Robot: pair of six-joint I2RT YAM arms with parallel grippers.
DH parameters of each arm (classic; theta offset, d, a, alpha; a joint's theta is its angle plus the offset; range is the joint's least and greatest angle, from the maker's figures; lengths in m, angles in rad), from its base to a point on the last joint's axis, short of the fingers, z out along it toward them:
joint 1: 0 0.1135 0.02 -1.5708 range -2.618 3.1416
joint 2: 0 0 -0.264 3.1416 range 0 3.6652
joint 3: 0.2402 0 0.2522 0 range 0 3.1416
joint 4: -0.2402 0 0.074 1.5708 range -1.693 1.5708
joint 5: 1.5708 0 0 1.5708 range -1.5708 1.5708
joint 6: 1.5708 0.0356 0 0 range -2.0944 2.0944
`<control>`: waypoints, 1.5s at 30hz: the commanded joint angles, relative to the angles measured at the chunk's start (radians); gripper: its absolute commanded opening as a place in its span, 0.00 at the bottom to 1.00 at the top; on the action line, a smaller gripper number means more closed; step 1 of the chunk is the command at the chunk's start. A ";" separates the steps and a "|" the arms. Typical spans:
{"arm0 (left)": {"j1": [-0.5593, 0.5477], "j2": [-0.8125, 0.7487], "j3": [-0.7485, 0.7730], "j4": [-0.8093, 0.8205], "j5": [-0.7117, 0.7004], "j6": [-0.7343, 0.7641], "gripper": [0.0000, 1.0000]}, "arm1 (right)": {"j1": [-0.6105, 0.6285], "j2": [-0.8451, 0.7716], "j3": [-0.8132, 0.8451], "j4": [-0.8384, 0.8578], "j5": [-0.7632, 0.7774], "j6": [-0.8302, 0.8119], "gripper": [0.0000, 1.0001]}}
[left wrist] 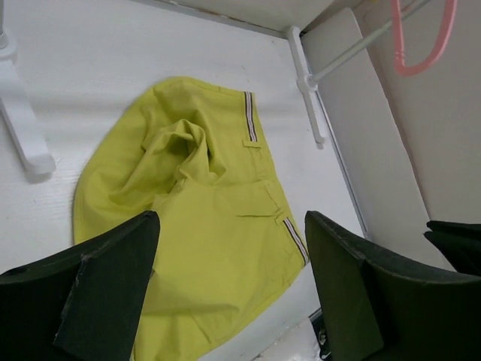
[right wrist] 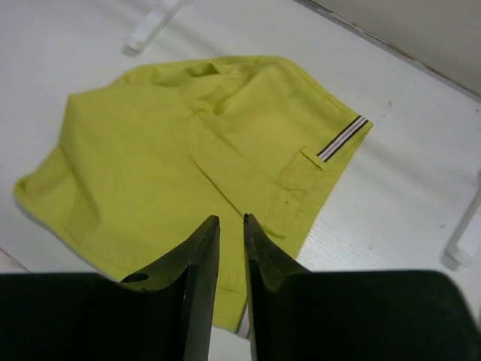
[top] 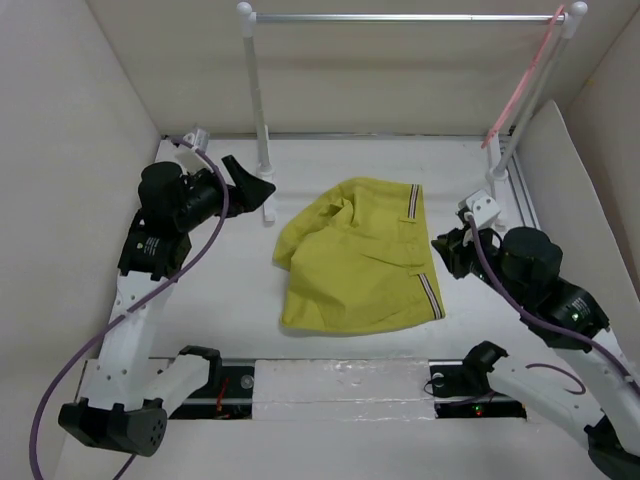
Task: Place the trousers on the hanger
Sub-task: Flatten out the trousers at the center of the board.
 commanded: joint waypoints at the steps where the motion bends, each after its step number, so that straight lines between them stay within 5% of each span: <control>1: 0.006 0.004 0.010 -0.006 -0.068 -0.023 0.74 | 0.006 0.019 0.028 -0.043 0.046 0.004 0.29; 2: 0.006 0.007 0.020 -0.030 -0.107 -0.009 0.70 | 0.006 0.024 0.018 -0.057 0.057 0.013 0.54; 3: 0.006 0.008 0.031 -0.052 -0.206 -0.008 0.68 | 0.006 0.029 0.010 -0.073 0.081 0.040 0.65; 6: 0.006 -0.002 0.034 -0.123 -0.439 -0.031 0.56 | 0.006 0.038 -0.053 -0.086 0.102 0.079 0.72; 7: 0.006 -0.007 0.015 -0.150 -0.479 -0.040 0.49 | 0.006 0.044 -0.068 -0.094 0.106 0.079 0.63; 8: 0.006 -0.005 0.000 -0.155 -0.524 -0.048 0.25 | -0.003 0.059 -0.085 -0.098 0.115 0.123 0.13; 9: 0.006 -0.005 -0.026 -0.150 -0.524 -0.055 0.12 | -0.012 0.065 -0.118 -0.115 0.140 0.167 0.00; 11: 0.006 -0.001 -0.115 -0.120 -0.495 -0.078 0.00 | -0.026 0.078 -0.158 -0.106 0.140 0.188 0.00; 13: 0.006 0.011 -0.226 -0.051 -0.409 -0.130 0.00 | -0.063 0.090 -0.224 -0.077 0.119 0.223 0.00; 15: 0.006 0.034 -0.294 0.000 -0.334 -0.161 0.22 | -0.115 0.119 -0.293 -0.034 0.056 0.243 0.31; 16: 0.006 0.041 -0.358 0.058 -0.311 -0.190 0.44 | -0.132 0.130 -0.318 -0.009 0.033 0.249 0.46; 17: 0.006 0.044 -0.389 0.086 -0.291 -0.207 0.76 | -0.148 0.145 -0.338 0.017 0.001 0.248 0.67; 18: 0.006 0.053 -0.446 0.133 -0.241 -0.236 0.91 | -0.177 0.177 -0.381 0.103 -0.082 0.252 0.78; 23: 0.006 0.099 -0.586 0.302 -0.136 -0.302 0.99 | -0.247 0.283 -0.455 0.172 -0.116 0.289 0.91; 29: -0.040 0.261 -0.703 0.578 -0.018 -0.370 0.99 | -0.354 0.355 -0.530 0.255 -0.176 0.313 0.90; 34: -0.145 0.393 -0.696 0.693 -0.024 -0.414 0.93 | -0.394 0.398 -0.576 0.339 -0.233 0.329 0.83; 36: -0.181 0.424 -0.698 0.728 -0.036 -0.436 0.84 | -0.406 0.421 -0.590 0.388 -0.272 0.332 0.72; 37: -0.181 0.433 -0.700 0.762 -0.039 -0.454 0.77 | -0.406 0.427 -0.594 0.406 -0.285 0.332 0.69; 39: -0.181 0.456 -0.700 0.788 -0.047 -0.469 0.56 | -0.416 0.427 -0.597 0.449 -0.343 0.321 0.30; 40: -0.181 0.461 -0.687 0.795 -0.050 -0.473 0.23 | -0.416 0.412 -0.581 0.449 -0.365 0.310 0.14; 41: -0.181 0.464 -0.678 0.790 -0.050 -0.465 0.05 | -0.416 0.388 -0.564 0.445 -0.380 0.295 0.00; 45: -0.075 0.327 -0.580 0.636 -0.119 -0.396 0.00 | -0.371 0.172 -0.359 0.249 -0.298 0.261 0.00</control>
